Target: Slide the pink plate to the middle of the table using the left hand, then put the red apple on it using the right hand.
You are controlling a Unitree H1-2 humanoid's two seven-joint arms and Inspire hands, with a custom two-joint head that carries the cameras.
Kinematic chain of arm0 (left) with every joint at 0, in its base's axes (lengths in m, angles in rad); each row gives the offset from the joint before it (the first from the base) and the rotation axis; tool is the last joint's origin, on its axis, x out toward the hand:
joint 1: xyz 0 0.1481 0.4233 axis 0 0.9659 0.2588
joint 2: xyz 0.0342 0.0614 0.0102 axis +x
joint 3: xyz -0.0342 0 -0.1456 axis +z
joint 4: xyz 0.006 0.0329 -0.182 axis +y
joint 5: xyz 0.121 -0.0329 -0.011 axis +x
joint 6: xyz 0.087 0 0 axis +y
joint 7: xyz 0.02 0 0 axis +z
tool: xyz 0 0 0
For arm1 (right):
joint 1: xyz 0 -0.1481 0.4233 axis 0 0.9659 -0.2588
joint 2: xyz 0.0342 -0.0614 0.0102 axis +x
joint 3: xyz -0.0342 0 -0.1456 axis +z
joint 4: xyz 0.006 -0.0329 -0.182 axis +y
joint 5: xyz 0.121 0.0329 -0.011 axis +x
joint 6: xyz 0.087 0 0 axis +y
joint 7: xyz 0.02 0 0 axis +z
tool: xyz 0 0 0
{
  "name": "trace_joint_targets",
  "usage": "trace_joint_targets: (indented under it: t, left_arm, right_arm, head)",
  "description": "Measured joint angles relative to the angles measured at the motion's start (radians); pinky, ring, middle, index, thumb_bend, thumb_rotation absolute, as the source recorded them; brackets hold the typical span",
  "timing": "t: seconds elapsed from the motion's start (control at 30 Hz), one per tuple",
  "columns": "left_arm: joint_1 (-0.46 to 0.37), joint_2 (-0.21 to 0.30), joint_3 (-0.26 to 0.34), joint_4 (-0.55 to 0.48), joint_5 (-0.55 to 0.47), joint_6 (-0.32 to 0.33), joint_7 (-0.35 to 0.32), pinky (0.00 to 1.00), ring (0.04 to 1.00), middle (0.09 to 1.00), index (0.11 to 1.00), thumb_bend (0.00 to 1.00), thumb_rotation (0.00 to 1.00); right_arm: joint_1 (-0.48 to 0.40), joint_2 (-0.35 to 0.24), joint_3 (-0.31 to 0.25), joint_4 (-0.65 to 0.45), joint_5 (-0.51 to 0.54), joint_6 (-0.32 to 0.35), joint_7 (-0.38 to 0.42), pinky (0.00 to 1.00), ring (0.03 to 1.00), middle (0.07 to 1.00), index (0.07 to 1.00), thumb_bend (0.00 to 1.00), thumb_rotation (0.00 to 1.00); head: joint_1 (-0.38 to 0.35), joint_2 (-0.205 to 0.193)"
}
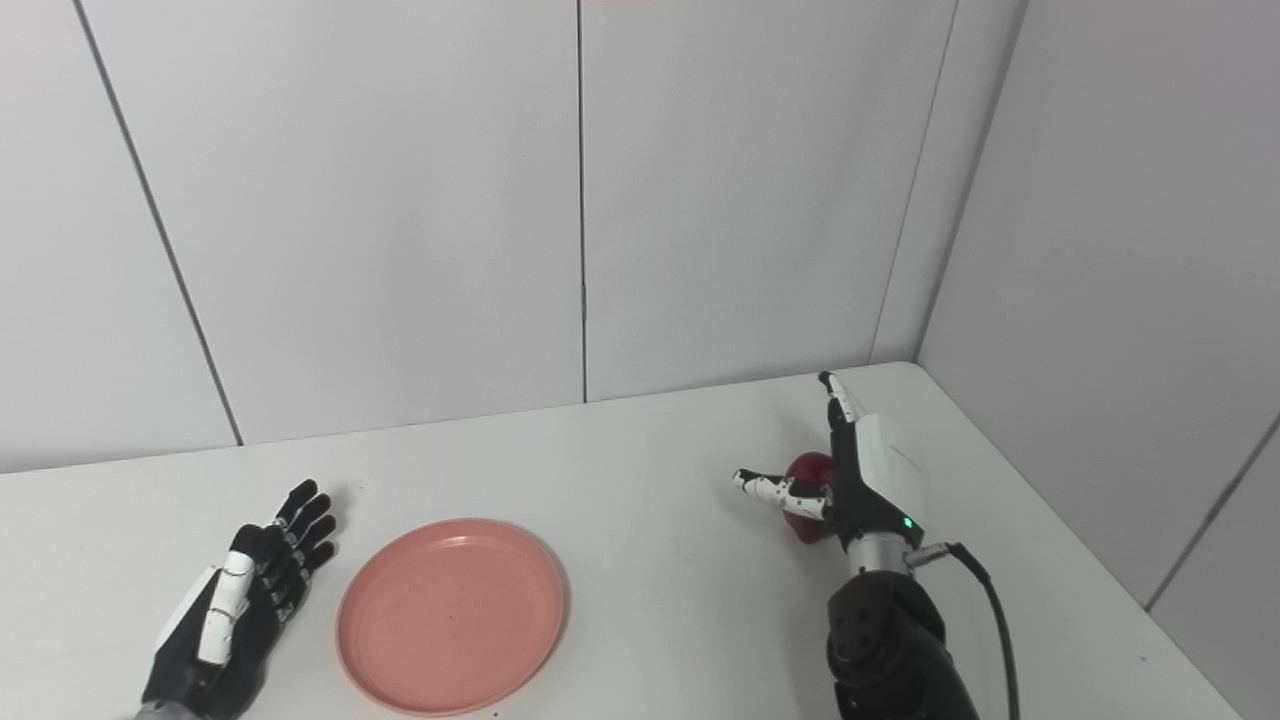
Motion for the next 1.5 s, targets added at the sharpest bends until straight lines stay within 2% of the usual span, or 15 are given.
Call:
trace_joint_targets:
  t: [0.2,0.43,0.67,0.77,0.87,0.97,1.03,1.07,1.13,1.23,1.37,1.43,1.5]
  left_arm:
    - [0.000,0.000,0.001,0.000,0.000,0.000,-0.001,1.00,1.000,0.993,0.977,0.74,1.00]
    - [0.011,-0.001,0.001,-0.016,0.000,0.001,-0.007,1.00,1.000,0.997,0.982,0.72,1.00]
    - [0.011,-0.001,0.001,-0.016,0.000,0.001,-0.009,1.00,1.000,0.995,0.979,0.72,1.00]
    - [0.011,-0.001,0.001,-0.016,0.000,0.001,-0.011,1.00,1.000,0.995,0.979,0.72,1.00]
    - [0.011,-0.001,0.001,-0.016,-0.002,0.000,-0.016,1.00,1.000,0.995,0.979,0.73,1.00]
    - [0.011,-0.001,0.002,-0.016,-0.008,0.000,-0.016,1.00,1.000,0.996,0.981,0.72,1.00]
    - [0.011,-0.001,0.002,-0.016,-0.008,0.000,-0.016,1.00,1.000,0.996,0.981,0.72,1.00]
    - [0.011,-0.001,0.002,-0.016,-0.009,0.000,-0.016,1.00,1.000,0.994,0.979,0.72,1.00]
    - [0.011,-0.001,0.002,-0.015,-0.009,0.000,-0.016,1.00,1.000,0.994,0.978,0.72,1.00]
    - [0.011,-0.001,0.002,-0.015,-0.009,0.000,-0.017,1.00,1.000,0.999,0.984,0.73,1.00]
    - [0.011,-0.001,0.001,-0.015,-0.009,0.000,-0.017,1.00,1.000,0.999,0.986,0.73,1.00]
    - [0.011,-0.001,0.001,-0.015,-0.009,0.000,-0.017,1.00,1.000,0.997,0.985,0.73,1.00]
    - [0.011,-0.001,0.001,-0.015,-0.009,0.000,-0.017,1.00,1.000,0.996,0.985,0.73,1.00]
  right_arm:
    - [-0.009,-0.006,-0.001,0.040,0.001,0.006,-0.003,0.78,0.885,0.916,0.920,0.95,0.34]
    - [-0.011,-0.008,-0.009,0.096,0.013,0.006,-0.027,0.76,0.866,0.896,0.895,0.92,0.24]
    - [-0.017,-0.007,-0.019,0.122,0.037,0.007,-0.037,0.62,0.747,0.816,0.827,0.89,0.09]
    - [-0.019,-0.007,-0.025,0.122,0.043,0.027,-0.037,0.59,0.715,0.803,0.818,0.88,0.07]
    - [-0.019,-0.005,-0.024,0.121,0.042,0.041,-0.037,0.53,0.651,0.742,0.758,0.80,0.01]
    - [-0.019,-0.001,-0.025,0.121,0.049,0.041,-0.050,0.47,0.555,0.649,0.684,0.74,0.00]
    - [-0.019,0.006,-0.030,0.121,0.056,0.041,-0.074,0.48,0.535,0.624,0.667,0.72,0.00]
    - [-0.019,0.008,-0.032,0.121,0.062,0.040,-0.079,0.48,0.518,0.559,0.652,0.64,0.00]
    - [-0.019,0.008,-0.034,0.121,0.076,0.040,-0.082,0.47,0.436,0.515,0.594,0.54,0.00]
    - [-0.019,0.007,-0.032,0.121,0.079,0.040,-0.087,0.37,0.393,0.476,0.544,0.51,0.00]
    - [-0.019,0.006,-0.028,0.122,0.079,0.040,-0.090,0.29,0.379,0.461,0.534,0.51,0.00]
    - [-0.019,0.006,-0.028,0.122,0.080,0.040,-0.091,0.27,0.370,0.454,0.534,0.51,0.00]
    - [-0.019,0.006,-0.028,0.122,0.080,0.040,-0.092,0.31,0.381,0.469,0.529,0.51,0.00]
  head:
    - [0.000,0.002]
    - [0.003,0.000]
    - [0.005,0.002]
    - [0.005,0.003]
    - [0.005,0.003]
    - [0.006,0.005]
    - [0.006,0.005]
    - [0.006,0.005]
    - [0.008,0.005]
    - [0.009,0.008]
    - [0.012,0.008]
    - [0.014,0.008]
    - [0.017,0.006]
